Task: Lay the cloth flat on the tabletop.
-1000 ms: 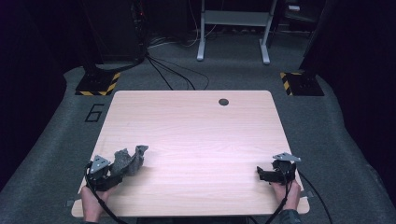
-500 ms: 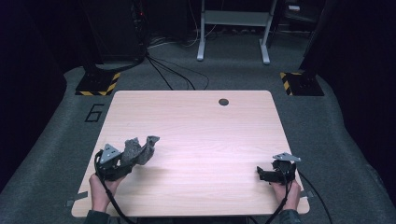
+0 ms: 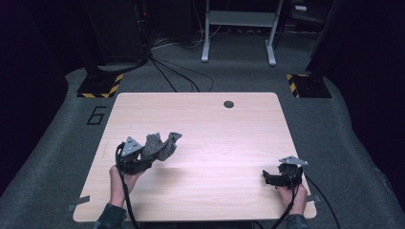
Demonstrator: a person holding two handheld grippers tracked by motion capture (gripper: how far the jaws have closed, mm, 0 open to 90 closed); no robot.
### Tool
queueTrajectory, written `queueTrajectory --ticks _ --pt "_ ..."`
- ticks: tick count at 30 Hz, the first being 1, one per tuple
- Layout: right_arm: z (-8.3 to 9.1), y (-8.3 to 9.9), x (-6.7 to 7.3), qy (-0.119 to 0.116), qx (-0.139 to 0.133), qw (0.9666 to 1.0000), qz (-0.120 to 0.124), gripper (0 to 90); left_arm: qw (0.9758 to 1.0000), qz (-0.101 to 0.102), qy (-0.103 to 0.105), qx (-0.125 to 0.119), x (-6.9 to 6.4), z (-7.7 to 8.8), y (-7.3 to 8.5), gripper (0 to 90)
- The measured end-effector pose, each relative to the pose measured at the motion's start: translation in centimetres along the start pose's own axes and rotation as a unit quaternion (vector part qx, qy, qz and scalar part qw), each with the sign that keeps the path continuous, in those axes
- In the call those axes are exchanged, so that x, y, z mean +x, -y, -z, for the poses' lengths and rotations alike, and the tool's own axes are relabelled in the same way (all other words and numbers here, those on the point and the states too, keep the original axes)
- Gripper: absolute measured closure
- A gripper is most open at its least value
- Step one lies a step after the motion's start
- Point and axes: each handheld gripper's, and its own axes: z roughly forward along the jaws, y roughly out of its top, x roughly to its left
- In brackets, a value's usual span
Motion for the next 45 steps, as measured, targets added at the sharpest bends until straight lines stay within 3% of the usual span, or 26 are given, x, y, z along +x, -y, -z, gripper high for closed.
queueTrajectory --ticks 16,32,37,41,45 --pt "0.0 0.0 0.0 0.000 0.000 1.0000 0.000 2.2 0.9990 -0.011 0.041 0.015 -2.4 -4.9 -1.9 52.4" --pt "0.0 0.0 0.0 0.000 0.000 1.0000 0.000 2.3 0.9963 -0.010 0.074 0.042 -6.2 -9.7 -1.8 51.4" --pt "0.0 0.0 0.0 0.000 0.000 1.0000 0.000 2.3 0.9946 -0.017 0.080 0.064 -7.0 -11.0 -1.2 50.3" --pt "0.0 0.0 0.0 -0.001 0.002 1.0000 0.001 2.6 0.9915 -0.015 0.089 0.093 -7.3 -12.2 -0.3 42.4" --pt "0.1 0.0 0.0 -0.002 0.000 1.0000 0.000 2.7 0.9922 -0.009 0.093 0.083 -7.1 -11.4 -0.1 26.5"
